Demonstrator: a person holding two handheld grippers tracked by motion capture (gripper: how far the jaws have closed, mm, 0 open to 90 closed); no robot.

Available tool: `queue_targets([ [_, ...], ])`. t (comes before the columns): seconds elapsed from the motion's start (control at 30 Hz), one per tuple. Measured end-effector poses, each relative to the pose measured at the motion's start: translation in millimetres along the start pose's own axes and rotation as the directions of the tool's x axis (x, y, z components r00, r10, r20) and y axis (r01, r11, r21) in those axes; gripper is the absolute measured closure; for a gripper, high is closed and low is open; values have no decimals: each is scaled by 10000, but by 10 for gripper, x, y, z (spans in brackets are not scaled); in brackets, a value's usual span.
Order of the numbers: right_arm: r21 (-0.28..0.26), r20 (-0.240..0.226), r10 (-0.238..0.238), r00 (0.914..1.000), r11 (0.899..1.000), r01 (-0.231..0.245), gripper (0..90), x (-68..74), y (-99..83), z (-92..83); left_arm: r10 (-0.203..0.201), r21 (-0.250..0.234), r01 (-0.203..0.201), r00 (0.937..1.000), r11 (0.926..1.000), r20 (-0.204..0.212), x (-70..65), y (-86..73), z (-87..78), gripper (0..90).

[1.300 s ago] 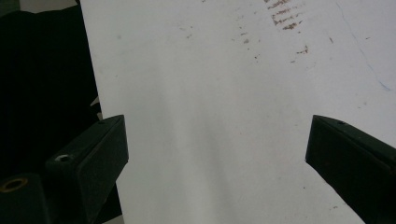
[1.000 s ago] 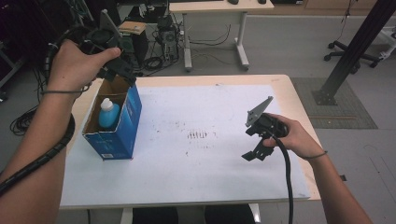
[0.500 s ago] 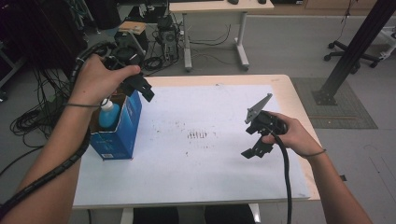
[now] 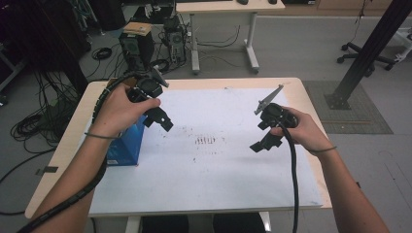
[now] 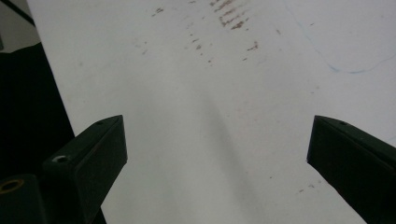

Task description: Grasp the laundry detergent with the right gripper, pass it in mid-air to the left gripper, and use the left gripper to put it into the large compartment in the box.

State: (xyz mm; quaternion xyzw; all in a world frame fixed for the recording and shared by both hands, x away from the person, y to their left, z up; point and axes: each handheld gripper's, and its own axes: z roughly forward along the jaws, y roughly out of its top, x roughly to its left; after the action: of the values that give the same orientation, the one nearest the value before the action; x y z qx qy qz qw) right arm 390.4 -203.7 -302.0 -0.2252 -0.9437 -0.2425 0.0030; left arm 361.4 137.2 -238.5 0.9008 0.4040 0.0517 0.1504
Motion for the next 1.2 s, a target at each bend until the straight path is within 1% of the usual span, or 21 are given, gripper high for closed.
queue_targets([
  [0.03, 0, 0, 0, 10000, 10000, 0, 46, 0, 0, 0, 0, 0, 0, 10000, 10000, 0, 0, 0, 0, 64],
  [0.07, 25, 75, 156, 9998, 9999, -157, 46, -53, 65, -11, 278, 74, -277, 9995, 9996, -117, -50, -29, 29, 64],
  [0.1, 25, 75, 156, 9998, 9999, -157, 46, -53, 65, -11, 278, 74, -277, 9995, 9996, -117, -50, -29, 29, 60],
  [0.13, 86, 135, 285, 9995, 9996, -286, 46, -95, 119, -31, 541, 167, -538, 9984, 9984, -178, -100, -74, 68, 60],
  [0.23, 101, 208, 390, 9990, 9992, -392, 47, -148, 197, -70, 610, 197, -607, 9980, 9980, -172, -108, -84, 81, 61],
  [0.27, 99, 219, 421, 9989, 9991, -424, 47, -159, 216, -80, 869, 280, -864, 9961, 9959, -153, -143, -118, 139, 61],
  [0.3, 99, 219, 421, 9989, 9991, -424, 47, -159, 216, -80, 869, 280, -864, 9961, 9959, -153, -143, -118, 139, 62],
  [0.33, 198, 311, 484, 9983, 9986, -490, 47, -191, 296, -123, 869, 280, -864, 9961, 9959, -153, -143, -118, 139, 62],
  [0.4, 232, 337, 505, 9982, 9984, -513, 47, -196, 319, -136, 1202, 346, -1196, 9926, 9922, -165, -181, -163, 218, 62],
  [0.43, 232, 337, 505, 9982, 9984, -513, 47, -196, 319, -136, 1202, 346, -1196, 9926, 9922, -165, -181, -163, 218, 63],
  [0.47, 230, 453, 556, 9974, 9981, -567, 47, -226, 416, -200, 1202, 346, -1196, 9926, 9922, -165, -181, -163, 218, 63],
  [0.53, 230, 453, 556, 9974, 9981, -567, 46, -226, 416, -200, 1350, 319, -1345, 9907, 9904, -141, -207, -191, 263, 63],
  [0.57, 215, 541, 575, 9969, 9980, -588, 47, -245, 477, -245, 1506, 396, -1500, 9885, 9879, -129, -231, -221, 316, 63],
  [0.67, 173, 570, 635, 9964, 9978, -646, 47, -259, 532, -287, 1568, 491, -1561, 9876, 9865, -110, -257, -251, 373, 62],
  [0.7, 151, 673, 638, 9957, 9978, -649, 46, -269, 587, -331, 1742, 590, -1739, 9847, 9830, -1, -281, -276, 431, 62],
  [0.83, 58, 756, 696, 9947, 9975, -703, 45, -295, 680, -408, 1966, 776, -1959, 9805, 9775, -8, -313, -307, 531, 62],
  [0.9, 28, 817, 724, 9940, 9973, -728, 45, -313, 732, -446, 1979, 745, -1973, 9802, 9775, -6, -317, -313, 547, 62],
  [0.97, 24, 833, 705, 9940, 9975, -710, 45, -319, 749, -459, 2071, 826, -2067, 9783, 9749, 39, -323, -326, 591, 62],
  [1.0, 12, 904, 752, 9931, 9971, -756, 44, -349, 811, -501, 2177, 865, -2174, 9760, 9723, 54, -351, -349, 655, 62],
  [1.07, -56, 977, 816, 9919, 9967, -814, 44, -377, 861, -548, 2177, 865, -2174, 9760, 9723, 54, -351, -349, 655, 62],
  [1.2, -154, 963, 866, 9916, 9962, -856, 44, -399, 908, -596, 2475, 1035, -2470, 9689, 9635, 85, -387, -375, 735, 62],
])
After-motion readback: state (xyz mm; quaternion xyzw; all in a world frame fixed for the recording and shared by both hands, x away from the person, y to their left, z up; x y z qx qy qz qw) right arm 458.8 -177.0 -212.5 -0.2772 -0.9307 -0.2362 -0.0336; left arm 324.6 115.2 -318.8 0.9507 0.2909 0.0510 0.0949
